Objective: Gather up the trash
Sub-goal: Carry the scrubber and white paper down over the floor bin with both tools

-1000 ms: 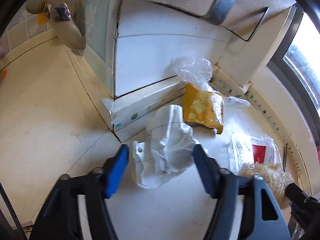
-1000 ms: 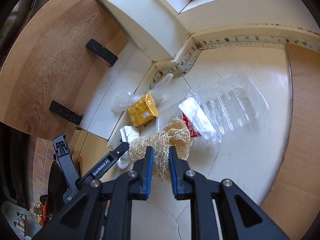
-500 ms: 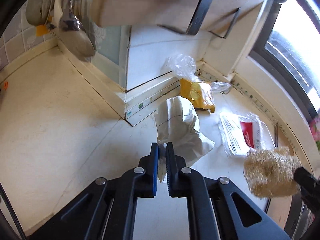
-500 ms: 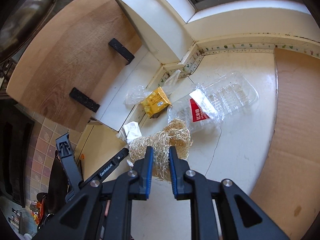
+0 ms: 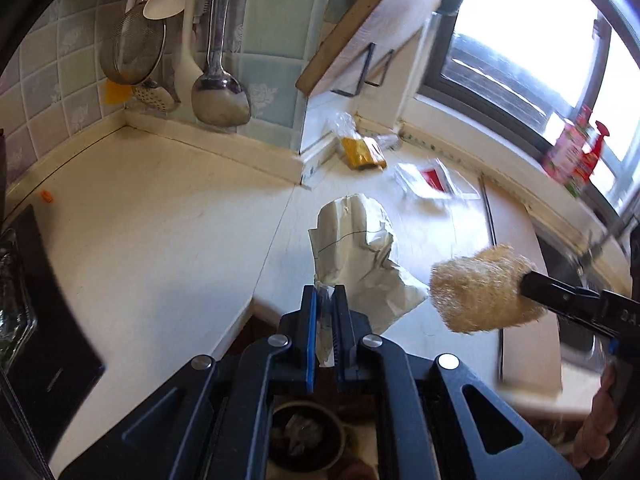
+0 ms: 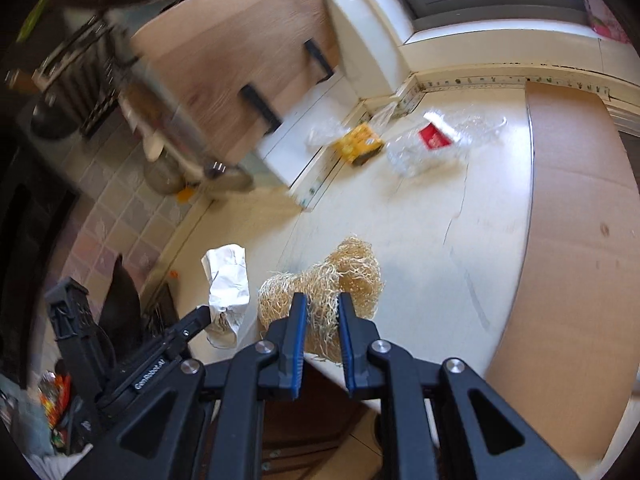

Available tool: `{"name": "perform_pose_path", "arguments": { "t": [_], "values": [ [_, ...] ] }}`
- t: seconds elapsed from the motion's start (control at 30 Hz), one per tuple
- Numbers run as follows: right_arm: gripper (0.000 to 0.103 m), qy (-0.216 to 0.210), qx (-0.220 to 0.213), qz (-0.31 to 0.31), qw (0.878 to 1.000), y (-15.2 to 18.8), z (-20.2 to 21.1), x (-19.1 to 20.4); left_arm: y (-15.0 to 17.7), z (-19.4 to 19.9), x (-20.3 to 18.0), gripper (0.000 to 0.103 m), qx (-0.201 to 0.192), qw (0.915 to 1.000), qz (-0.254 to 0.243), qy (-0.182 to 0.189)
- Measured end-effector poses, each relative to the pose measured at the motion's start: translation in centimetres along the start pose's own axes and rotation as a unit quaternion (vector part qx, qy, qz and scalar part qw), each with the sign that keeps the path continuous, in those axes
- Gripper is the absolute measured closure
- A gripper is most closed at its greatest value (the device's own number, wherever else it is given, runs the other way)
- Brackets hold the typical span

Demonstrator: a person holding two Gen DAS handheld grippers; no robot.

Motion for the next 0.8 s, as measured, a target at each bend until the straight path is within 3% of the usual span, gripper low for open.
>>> {"name": "perform_pose_path", "arguments": {
  "t": [0.17, 0.37, 0.6, 0.8],
  "values": [
    [0.088, 0.036, 0.038, 0.047, 0.998, 7.2, -0.8, 3.6, 5.6, 3.1, 2.2, 0.098, 0.029, 0.9989, -0.034, 0.016],
    [0.088, 0.079, 0.104, 0.087, 0.988, 14.0, -3.2, 4.6, 11.4, 1.0, 2.7, 0.098, 0.104, 0.9933, -0.044, 0.024],
    [0.088, 0.115, 0.167, 0.043, 0.978, 19.5, -8.0, -1.9, 18.1, -5.6, 2.1, 0.098, 0.195, 0.9778, -0.077, 0.006],
    [0.088, 0.151, 0.218, 0.044, 0.963, 25.3, -14.7, -8.0, 24.7, -15.1, 2.7, 0.098, 0.262, 0.9625, -0.069, -0.006]
  ]
}}
Point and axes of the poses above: each gripper's, at about its wrist camera, not at the fingertips, and z roughly against the way its jaws point, x to its left, y to its underside, the point moved 1 cm from there along -z, roughly the way its jaws point, and after that the axes turned 1 degree about x, right-handed, at the moved point
